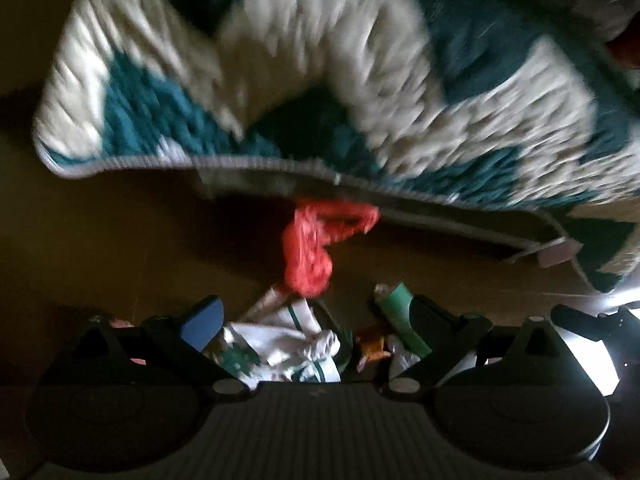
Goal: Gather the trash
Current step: 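Grasp the red plastic bag with the left gripper while the right grasps the green cup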
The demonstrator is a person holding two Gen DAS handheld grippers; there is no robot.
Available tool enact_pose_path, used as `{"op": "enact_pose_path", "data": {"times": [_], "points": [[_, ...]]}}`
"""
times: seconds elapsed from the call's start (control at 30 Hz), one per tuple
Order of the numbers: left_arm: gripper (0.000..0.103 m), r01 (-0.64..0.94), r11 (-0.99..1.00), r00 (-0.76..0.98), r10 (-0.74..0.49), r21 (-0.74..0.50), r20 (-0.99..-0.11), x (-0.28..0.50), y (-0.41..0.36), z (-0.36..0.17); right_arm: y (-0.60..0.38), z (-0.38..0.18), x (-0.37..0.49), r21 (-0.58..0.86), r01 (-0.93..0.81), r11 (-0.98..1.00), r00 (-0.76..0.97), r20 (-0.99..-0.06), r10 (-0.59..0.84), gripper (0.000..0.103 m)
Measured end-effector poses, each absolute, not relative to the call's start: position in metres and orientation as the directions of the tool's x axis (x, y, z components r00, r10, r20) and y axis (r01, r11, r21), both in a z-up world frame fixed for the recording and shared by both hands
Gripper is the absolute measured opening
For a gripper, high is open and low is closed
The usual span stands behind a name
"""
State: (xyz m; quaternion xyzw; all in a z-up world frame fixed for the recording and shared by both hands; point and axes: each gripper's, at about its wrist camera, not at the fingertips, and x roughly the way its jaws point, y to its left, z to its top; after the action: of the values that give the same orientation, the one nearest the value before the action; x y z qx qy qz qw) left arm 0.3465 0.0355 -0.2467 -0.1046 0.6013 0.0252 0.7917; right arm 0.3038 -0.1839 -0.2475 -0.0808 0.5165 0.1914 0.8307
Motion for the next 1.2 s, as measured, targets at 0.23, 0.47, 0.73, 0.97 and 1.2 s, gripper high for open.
{"op": "enact_pose_path", "data": {"times": [0.23, 0.47, 0.73, 0.97, 1.2], "points": [[0.100, -0.241, 0.969, 0.120, -0.031, -0.060, -0.992, 0.381, 0.040, -0.341, -0.194, -0.334, 0.334, 0.055, -0.390, 0.919, 0.256, -0.952, 0.166, 0.091], [0.100, -0.219, 0.975, 0.027, -0.025, -0.030, -0.999, 0.401, 0.034, -0.420, -0.200, -0.407, 0.357, 0.062, -0.390, 0.919, 0.149, -0.980, 0.129, 0.080], [0.100, -0.228, 0.973, 0.005, -0.018, -0.018, -1.000, 0.422, 0.034, -0.474, -0.203, -0.457, 0.368, 0.086, -0.394, 0.915, 0.100, -0.986, 0.136, 0.071], [0.087, -0.199, 0.980, 0.019, -0.026, -0.029, -0.999, 0.427, 0.033, -0.495, -0.198, -0.476, 0.370, 0.066, -0.435, 0.898, 0.115, -0.985, 0.128, 0.057], [0.047, -0.249, 0.958, -0.004, -0.148, -0.142, -0.989, 0.426, 0.045, -0.503, -0.195, -0.478, 0.368, 0.059, -0.466, 0.883, 0.129, -0.983, 0.133, 0.051]]}}
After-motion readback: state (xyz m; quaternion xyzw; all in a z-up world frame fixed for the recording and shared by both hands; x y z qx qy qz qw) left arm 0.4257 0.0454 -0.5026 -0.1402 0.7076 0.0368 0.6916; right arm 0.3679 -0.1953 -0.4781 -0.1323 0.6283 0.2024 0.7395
